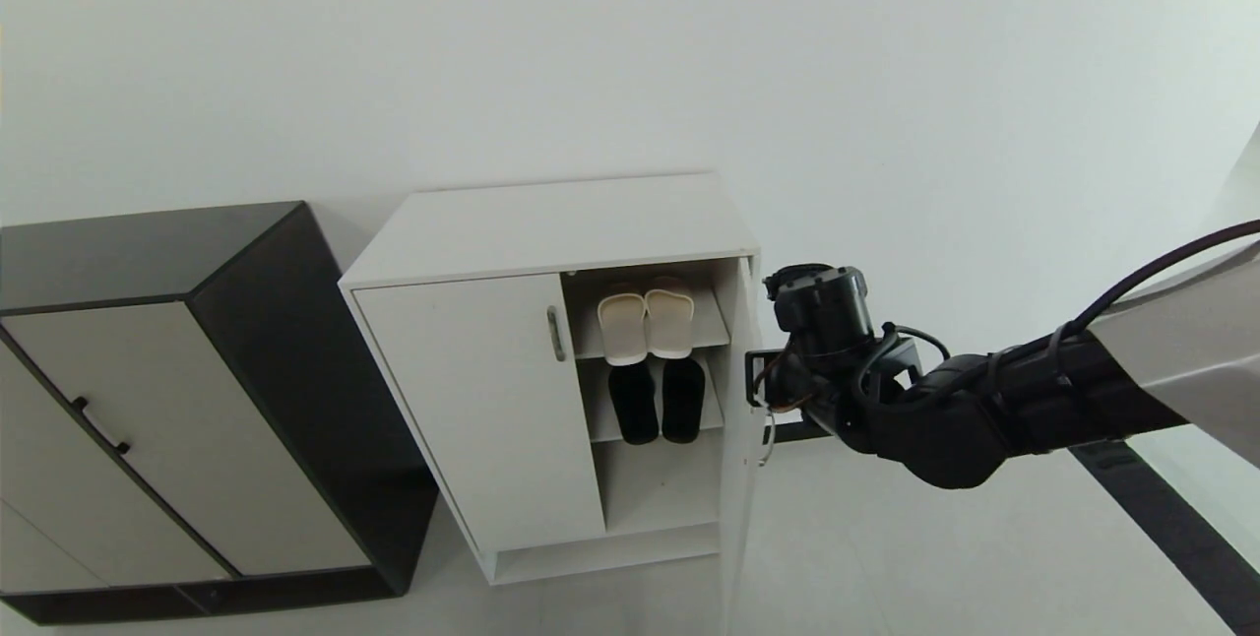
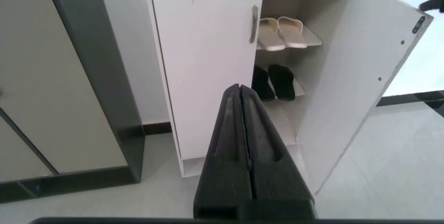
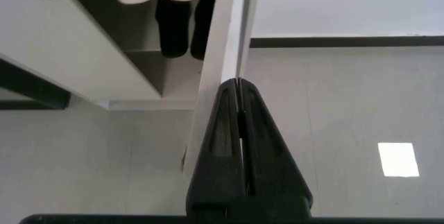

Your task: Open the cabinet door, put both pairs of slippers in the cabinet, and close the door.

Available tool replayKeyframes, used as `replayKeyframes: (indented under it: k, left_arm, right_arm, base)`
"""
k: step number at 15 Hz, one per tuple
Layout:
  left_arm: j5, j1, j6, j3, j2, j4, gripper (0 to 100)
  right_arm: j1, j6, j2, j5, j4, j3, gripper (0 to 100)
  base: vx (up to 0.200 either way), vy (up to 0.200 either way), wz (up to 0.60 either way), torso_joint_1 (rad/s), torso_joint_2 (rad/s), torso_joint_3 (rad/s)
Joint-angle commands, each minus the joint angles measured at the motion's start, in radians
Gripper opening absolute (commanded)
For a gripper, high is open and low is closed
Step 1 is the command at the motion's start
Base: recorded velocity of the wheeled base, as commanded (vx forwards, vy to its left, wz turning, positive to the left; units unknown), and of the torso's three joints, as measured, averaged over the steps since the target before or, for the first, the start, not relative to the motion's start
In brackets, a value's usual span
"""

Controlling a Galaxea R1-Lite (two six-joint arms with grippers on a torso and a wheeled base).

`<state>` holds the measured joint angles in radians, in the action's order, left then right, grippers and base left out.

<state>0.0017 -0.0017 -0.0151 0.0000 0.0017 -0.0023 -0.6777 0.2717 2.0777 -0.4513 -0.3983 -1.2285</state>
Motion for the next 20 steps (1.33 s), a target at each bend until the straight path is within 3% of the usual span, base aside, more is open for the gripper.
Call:
replayKeyframes:
  k: [1,16,20]
  left_arm:
    - [0.000,0.000,0.000,0.000,0.001,-0.001,0]
    - [0.000,0.000,0.000,0.000,0.001,-0.001,0]
    - [0.001,0.000,0.000,0.000,0.001,-0.001,0]
  right_arm:
    - [-0.048,0.006,0.009,0.005,-0.004,0.003,0]
    - [-0.079,-0.063,-0.025,0.052,-0.116,0.116,0]
    - [-0.080,-0.074,-0.019,0.052,-0.117,0.119,0]
  base:
    - [0.000,0.000,0.00,0.000,0.00,0.000]
    - [0.000,0.000,0.00,0.000,0.00,0.000]
    - [0.000,0.000,0.60,0.002,0.00,0.004]
